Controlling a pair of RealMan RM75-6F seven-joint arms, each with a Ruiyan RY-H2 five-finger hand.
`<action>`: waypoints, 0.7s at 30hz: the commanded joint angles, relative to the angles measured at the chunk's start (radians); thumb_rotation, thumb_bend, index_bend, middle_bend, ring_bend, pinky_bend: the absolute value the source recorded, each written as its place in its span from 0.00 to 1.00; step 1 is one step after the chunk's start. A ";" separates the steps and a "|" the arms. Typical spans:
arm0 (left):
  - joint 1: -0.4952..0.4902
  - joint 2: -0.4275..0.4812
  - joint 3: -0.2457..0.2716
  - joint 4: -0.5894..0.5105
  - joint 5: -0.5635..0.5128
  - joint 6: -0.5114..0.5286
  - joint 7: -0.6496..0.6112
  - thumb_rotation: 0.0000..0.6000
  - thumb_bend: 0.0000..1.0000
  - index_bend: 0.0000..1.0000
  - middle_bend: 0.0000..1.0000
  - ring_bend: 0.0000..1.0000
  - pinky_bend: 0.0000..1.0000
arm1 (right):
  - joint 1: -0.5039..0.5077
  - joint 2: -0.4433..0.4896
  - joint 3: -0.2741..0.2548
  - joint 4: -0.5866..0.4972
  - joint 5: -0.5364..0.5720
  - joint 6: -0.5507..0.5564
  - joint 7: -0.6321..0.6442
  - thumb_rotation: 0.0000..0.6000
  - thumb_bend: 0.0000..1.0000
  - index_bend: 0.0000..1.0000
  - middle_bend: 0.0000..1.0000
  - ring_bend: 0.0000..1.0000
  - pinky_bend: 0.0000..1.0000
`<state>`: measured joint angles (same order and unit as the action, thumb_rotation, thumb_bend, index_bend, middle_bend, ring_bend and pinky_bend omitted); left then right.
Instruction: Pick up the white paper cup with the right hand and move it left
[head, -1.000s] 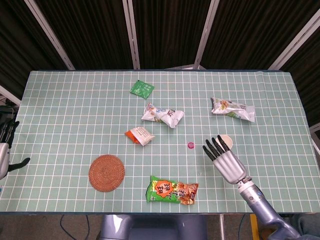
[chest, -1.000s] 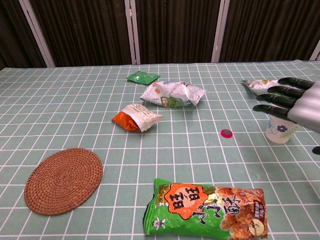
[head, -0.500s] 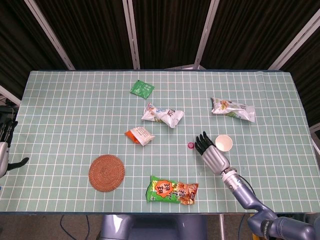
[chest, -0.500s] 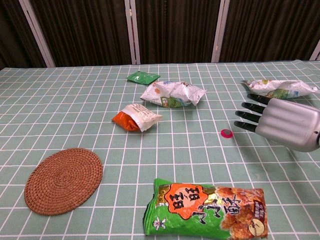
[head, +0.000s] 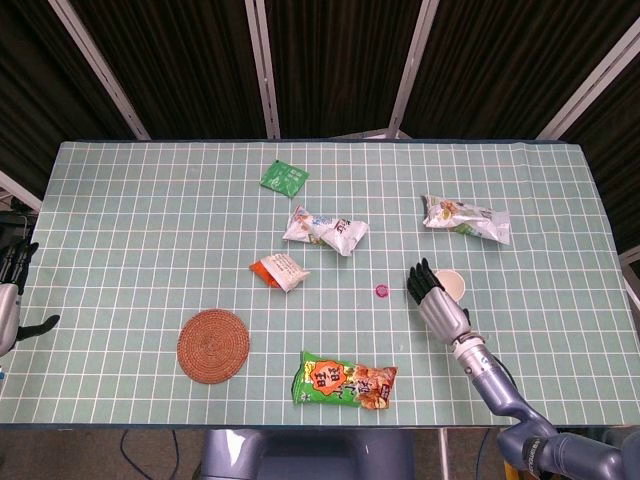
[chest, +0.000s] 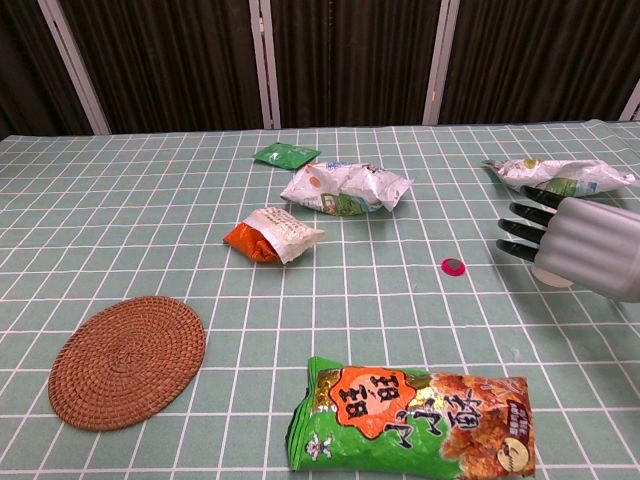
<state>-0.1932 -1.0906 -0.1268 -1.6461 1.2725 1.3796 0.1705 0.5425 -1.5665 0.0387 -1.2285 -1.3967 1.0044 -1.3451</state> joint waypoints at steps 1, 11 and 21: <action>-0.001 0.001 0.000 -0.001 -0.002 -0.003 -0.001 1.00 0.00 0.00 0.00 0.00 0.00 | -0.001 -0.006 -0.009 0.022 0.002 0.008 -0.010 1.00 0.06 0.00 0.01 0.00 0.00; -0.002 0.001 0.002 -0.003 -0.001 -0.009 -0.002 1.00 0.00 0.00 0.00 0.00 0.00 | 0.009 -0.028 -0.051 0.112 -0.081 0.046 0.091 1.00 0.35 0.18 0.25 0.08 0.26; -0.003 0.003 0.003 -0.004 -0.002 -0.015 -0.005 1.00 0.00 0.00 0.00 0.00 0.00 | 0.013 -0.032 -0.058 0.170 -0.159 0.120 0.263 1.00 0.40 0.24 0.32 0.16 0.37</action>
<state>-0.1961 -1.0880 -0.1241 -1.6504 1.2702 1.3649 0.1652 0.5529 -1.6029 -0.0203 -1.0623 -1.5353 1.1011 -1.1213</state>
